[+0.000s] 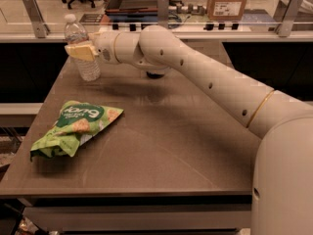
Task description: Pick water bottle
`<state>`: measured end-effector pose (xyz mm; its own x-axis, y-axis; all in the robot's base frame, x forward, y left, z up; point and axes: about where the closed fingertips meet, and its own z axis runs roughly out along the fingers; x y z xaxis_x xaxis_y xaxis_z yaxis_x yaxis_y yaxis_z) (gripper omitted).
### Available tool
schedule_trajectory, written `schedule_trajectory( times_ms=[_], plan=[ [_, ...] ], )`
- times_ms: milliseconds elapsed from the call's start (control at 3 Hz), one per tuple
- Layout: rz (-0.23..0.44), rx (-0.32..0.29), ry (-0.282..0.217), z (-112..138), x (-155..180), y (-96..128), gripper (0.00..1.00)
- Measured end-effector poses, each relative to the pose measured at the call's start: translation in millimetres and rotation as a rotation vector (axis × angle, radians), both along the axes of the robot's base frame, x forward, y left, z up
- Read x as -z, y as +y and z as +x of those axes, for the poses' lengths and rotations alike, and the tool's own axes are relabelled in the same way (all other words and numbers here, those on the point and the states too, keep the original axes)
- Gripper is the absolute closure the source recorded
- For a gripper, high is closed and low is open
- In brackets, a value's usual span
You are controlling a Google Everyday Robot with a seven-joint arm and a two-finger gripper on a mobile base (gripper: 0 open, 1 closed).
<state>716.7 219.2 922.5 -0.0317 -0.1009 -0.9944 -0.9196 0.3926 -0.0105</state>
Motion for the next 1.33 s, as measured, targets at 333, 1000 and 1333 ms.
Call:
schedule_trajectory(
  times_ms=[333,1000,1333],
  plan=[
    [0.000,-0.004,0.000,-1.1,0.1,2.4,0.88],
    [0.002,-0.008,0.001,-2.0,-0.1,5.2,1.00],
    [0.004,0.007,-0.036,-4.7,-18.2,0.5,1.00]
  ],
)
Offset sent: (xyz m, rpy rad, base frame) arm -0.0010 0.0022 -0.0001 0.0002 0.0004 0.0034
